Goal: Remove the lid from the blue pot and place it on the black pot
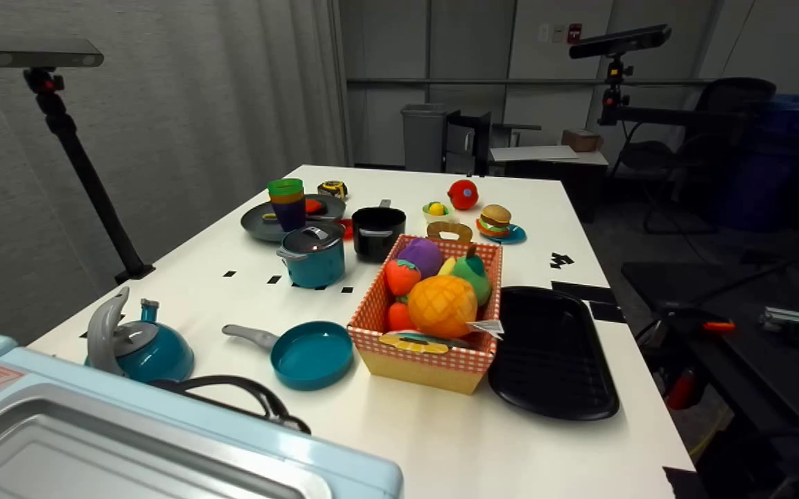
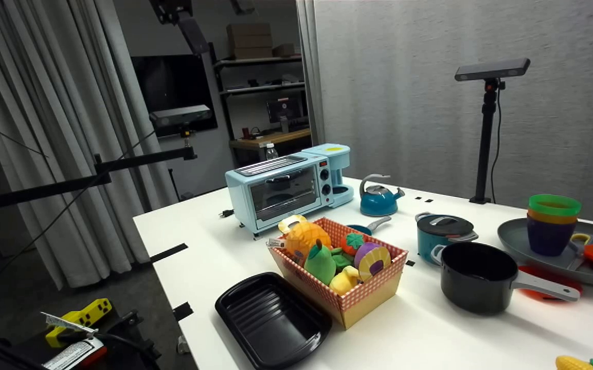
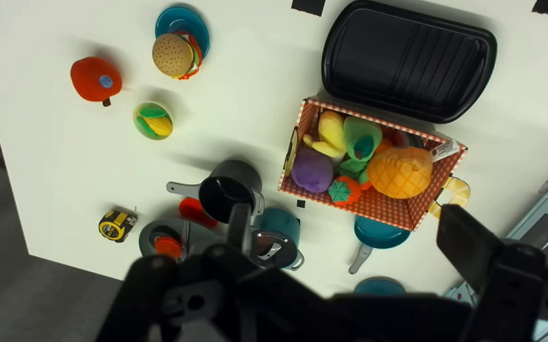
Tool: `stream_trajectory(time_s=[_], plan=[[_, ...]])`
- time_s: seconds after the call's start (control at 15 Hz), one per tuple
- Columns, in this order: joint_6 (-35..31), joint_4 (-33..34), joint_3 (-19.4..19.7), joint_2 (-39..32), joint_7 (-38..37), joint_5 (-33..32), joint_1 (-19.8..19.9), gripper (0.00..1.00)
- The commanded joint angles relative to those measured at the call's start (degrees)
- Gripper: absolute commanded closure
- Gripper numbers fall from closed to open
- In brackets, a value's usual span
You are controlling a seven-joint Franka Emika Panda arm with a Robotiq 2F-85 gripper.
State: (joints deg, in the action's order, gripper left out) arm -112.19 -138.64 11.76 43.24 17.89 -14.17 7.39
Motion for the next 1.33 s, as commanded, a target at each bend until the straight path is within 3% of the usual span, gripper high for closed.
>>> stream_trajectory(time_s=[0.0, 1.27], plan=[[0.2, 0.1, 0.2, 0.0, -0.2, -0.2, -0.3, 0.0], [1.8, 0.4, -0.3, -0.5, -2.4, 0.7, 0.1, 0.0]])
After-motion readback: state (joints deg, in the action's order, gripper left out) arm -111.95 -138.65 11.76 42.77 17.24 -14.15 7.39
